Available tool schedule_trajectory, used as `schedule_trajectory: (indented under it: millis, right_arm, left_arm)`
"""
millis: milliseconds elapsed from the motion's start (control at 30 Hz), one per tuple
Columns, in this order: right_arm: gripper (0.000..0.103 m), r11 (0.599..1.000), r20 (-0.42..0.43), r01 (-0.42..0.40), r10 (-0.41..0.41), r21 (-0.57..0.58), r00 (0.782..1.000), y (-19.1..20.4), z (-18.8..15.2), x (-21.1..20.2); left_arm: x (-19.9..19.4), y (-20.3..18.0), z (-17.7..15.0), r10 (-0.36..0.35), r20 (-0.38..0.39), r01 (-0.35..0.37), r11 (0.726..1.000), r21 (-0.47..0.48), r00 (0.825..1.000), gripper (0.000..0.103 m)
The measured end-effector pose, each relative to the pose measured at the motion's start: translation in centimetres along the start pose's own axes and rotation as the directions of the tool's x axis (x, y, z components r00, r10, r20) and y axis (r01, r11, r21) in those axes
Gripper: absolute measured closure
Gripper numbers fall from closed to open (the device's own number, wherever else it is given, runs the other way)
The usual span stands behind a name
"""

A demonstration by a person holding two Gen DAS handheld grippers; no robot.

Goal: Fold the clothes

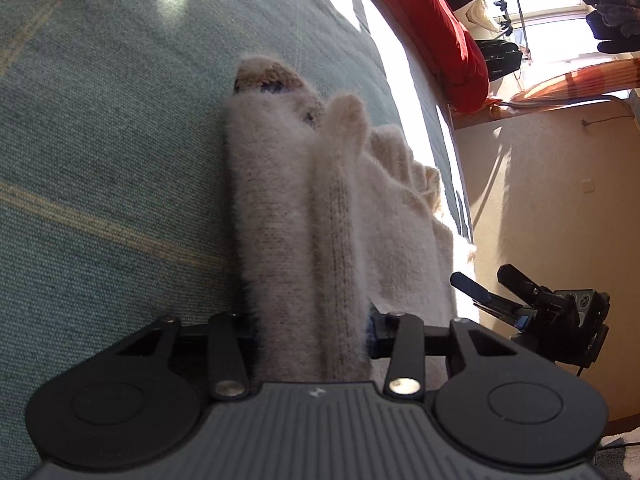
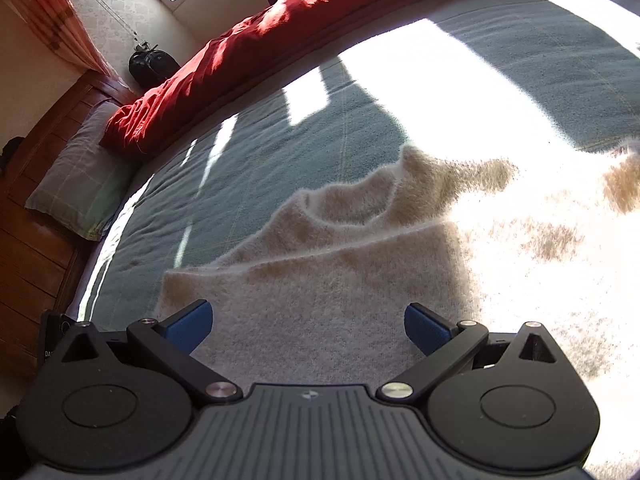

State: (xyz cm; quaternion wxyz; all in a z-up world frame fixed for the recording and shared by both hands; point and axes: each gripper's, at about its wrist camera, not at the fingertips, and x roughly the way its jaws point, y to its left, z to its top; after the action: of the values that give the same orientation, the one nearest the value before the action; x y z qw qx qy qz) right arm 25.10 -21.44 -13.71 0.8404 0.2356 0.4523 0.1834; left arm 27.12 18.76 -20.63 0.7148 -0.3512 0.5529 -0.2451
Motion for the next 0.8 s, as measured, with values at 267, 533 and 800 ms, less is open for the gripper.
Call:
schedule_trajectory:
  millis: [267,533,800]
  right_arm:
    - [0.000,0.997,0.041,-0.001,0.005,-0.079,0.999,3.4,-0.1,1.7]
    - [0.000,0.995,0.007,0.059,-0.059,-0.079,0.998,3.1,0.3,6.7]
    - [0.000,1.000,-0.049,-0.013,0.012,-0.027,0.999,2.6,2.3,4.7]
  left_arm:
    - [-1.7,-3.1,-0.7,0.073,0.042,-0.075,0.996,0.045,0.996,0.072]
    - [-3.3,-5.5,-1.3,0.048,0.057,-0.052,0.995,0.082,0.997,0.073]
    - [-3.5,-7.5,-1.3,0.093,0.056,-0.098,0.990,0.100,0.994,0.073]
